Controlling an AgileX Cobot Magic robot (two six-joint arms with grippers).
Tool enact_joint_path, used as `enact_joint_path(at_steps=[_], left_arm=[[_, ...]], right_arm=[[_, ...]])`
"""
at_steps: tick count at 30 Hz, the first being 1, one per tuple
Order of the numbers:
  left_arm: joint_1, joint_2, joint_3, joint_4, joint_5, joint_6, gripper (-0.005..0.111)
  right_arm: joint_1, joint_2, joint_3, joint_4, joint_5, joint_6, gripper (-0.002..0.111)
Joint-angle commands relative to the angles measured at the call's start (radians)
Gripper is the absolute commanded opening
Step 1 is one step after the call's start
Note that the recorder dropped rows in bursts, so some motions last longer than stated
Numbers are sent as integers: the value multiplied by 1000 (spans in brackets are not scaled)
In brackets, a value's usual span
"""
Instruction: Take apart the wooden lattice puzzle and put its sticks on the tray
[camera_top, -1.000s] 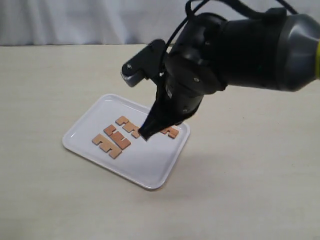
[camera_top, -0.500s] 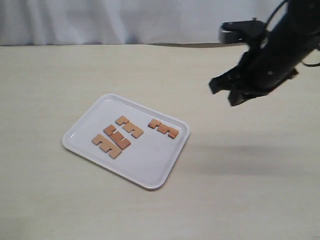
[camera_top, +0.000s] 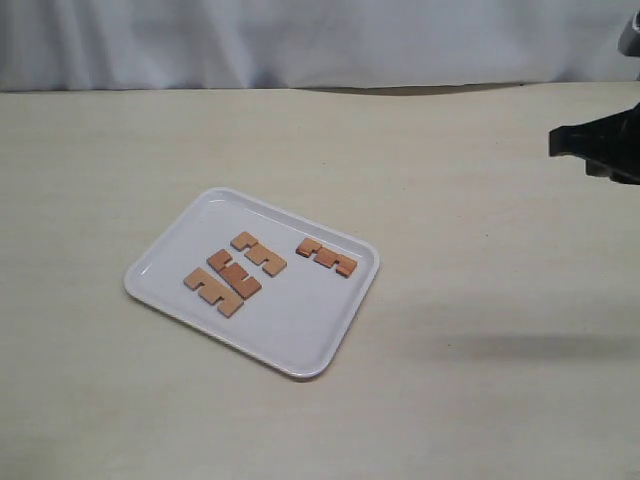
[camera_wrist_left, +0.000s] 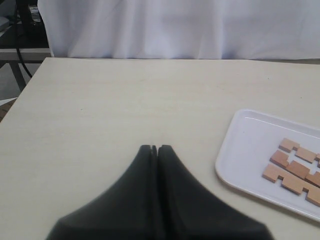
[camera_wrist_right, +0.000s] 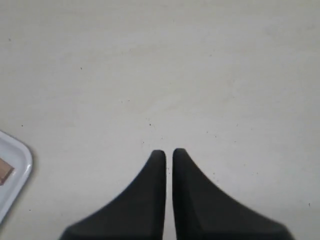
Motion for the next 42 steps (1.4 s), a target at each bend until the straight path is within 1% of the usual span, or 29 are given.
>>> enact_joint_path(at_steps=[1,8,11,17,22,34,38,42], left_arm=[[-8,-1,2,-2,-1,-3,0],[-8,-1,2,-2,-1,-3,0],[-8,-1,2,-2,-1,-3,0],[-8,-1,2,-2,-1,-3,0],[-8,-1,2,-2,-1,-3,0],[-8,-1,2,-2,-6,-3,0],[-8,-1,2,0,-2,-3,0],[-8,-1,2,0,-2,-3,0]], right_arm=[[-3,-110,56,-8,-70,7,4],[-3,-349,270,-8,-369,3,4],[-3,-475,344,-8,-471,3,4],[-3,-711,462,-8,-569,3,4],[-3,-872,508,34,-584,3,4],[-3,-1199,514,41,-559,3,4],[-3,-1284,514,48,-535,3,4],[-3,-1290,512,48,-530,3,4]])
